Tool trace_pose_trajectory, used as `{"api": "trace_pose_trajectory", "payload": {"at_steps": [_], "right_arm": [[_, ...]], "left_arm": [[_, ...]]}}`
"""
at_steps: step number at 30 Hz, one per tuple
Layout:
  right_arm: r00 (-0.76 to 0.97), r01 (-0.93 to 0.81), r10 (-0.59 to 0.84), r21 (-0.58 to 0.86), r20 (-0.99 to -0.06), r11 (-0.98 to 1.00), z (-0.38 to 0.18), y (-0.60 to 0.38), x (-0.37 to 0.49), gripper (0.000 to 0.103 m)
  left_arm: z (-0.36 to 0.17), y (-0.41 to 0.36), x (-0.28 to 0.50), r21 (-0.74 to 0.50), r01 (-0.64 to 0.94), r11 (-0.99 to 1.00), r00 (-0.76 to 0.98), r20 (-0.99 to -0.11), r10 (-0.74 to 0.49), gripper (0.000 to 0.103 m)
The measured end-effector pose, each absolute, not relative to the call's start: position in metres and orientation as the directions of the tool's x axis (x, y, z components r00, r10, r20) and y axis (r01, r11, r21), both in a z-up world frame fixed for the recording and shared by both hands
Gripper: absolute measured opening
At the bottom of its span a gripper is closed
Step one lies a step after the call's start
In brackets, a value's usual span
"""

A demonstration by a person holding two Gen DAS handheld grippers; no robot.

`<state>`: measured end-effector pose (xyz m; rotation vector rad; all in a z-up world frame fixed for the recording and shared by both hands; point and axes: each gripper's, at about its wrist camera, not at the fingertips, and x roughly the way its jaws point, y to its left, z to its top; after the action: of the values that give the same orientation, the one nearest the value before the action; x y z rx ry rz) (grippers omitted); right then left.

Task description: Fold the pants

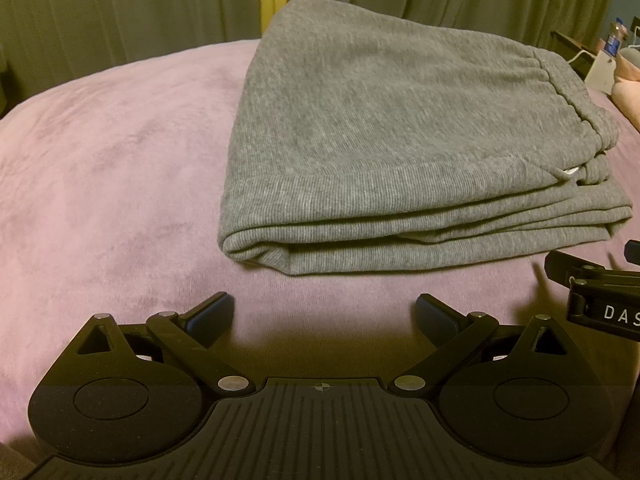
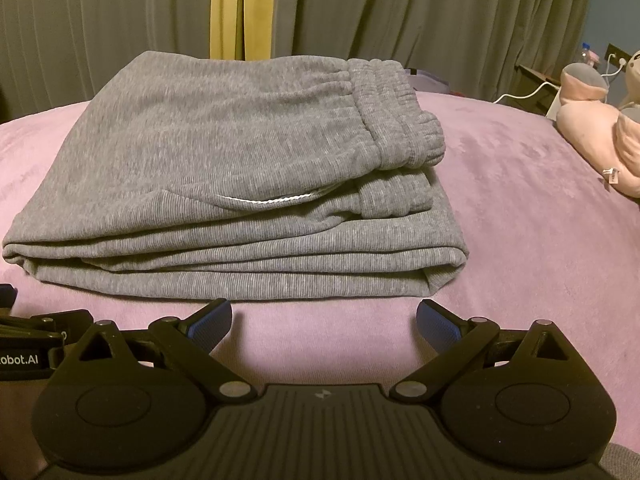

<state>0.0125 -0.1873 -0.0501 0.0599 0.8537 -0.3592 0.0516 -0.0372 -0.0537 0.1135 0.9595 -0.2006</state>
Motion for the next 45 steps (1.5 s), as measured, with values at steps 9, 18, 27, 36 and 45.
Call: {"api": "trace_pose_trajectory", "payload": {"at_steps": [9,18,27,36,45], "right_arm": [[0.6,0.332,-0.286,-0.093,-0.747,0.939,-0.0505,-0.1868,0.0122,0.099],[0.599,0.33,-0.287,-0.097,-0.748,0.939,-0.0513,-0.1863,0.0125,0.099],[0.598,0.327,-0.287,-0.1,-0.748,0.94,-0.0519,-0.1861,0.0121,0.099],[0.597,0.326,-0.287,-0.1,-0.749,0.94,-0.0522,-0.1862,0.0117,0.099],[0.597,0.324,-0.288,-0.103,-0.749,0.94,-0.0523,-0.186,0.0119,0.099]], "left_arm": [[-0.0543,-0.0371,0.0519,0.008,0.221,0.975,0.556,-0.823,-0.119,0.102],[-0.0542,-0.0372,0.0525,0.008,0.221,0.975,0.555,-0.823,-0.119,0.102],[-0.0554,-0.0378,0.0495,0.006,0.224,0.975,0.549,-0.827,-0.121,0.102],[-0.0559,-0.0375,0.0522,0.006,0.228,0.974,0.544,-0.83,-0.122,0.102],[-0.0557,-0.0378,0.0558,0.01,0.232,0.973,0.541,-0.832,-0.12,0.102]]}}
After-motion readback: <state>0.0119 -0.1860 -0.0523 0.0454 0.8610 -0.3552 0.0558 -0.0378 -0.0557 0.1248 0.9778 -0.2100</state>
